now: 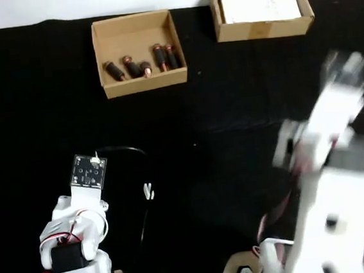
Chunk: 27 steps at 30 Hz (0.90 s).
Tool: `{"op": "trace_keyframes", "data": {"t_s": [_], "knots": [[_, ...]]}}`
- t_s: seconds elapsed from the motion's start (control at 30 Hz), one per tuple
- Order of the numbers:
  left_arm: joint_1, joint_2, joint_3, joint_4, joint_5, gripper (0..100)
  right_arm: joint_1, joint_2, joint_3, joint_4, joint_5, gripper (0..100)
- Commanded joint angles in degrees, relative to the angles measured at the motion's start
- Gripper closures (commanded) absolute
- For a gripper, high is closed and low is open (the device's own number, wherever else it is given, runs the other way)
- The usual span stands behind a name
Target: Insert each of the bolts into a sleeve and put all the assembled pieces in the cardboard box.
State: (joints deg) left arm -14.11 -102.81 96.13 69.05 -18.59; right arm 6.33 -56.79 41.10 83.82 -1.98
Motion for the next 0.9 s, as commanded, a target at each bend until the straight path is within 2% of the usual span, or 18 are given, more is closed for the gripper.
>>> {"op": "trace_keyframes", "data": {"t_s": [0.0, 0.1, 0.3, 0.67, 0.87], "knots": [[0.3, -0.5, 1.0, -0.4, -0.4, 99, -0.4, -18.2, 22.6, -6.4, 2.4, 99.1], [0.3, -0.5, 1.0, -0.4, -0.4, 99, -0.2, -30.5, 35.5, -9.5, 2.3, 99.1], [0.3, -0.5, 1.0, -0.4, -0.4, 99, -0.5, -46.1, 42.9, -11.8, 2.5, 99.1], [0.3, -0.5, 1.0, -0.4, -0.4, 99, -0.5, -48.3, 61.9, -13.1, 2.1, 99.1], [0.3, -0.5, 1.0, -0.4, -0.4, 99, -0.6, -48.3, 62.5, -12.5, 2.1, 99.1]]}}
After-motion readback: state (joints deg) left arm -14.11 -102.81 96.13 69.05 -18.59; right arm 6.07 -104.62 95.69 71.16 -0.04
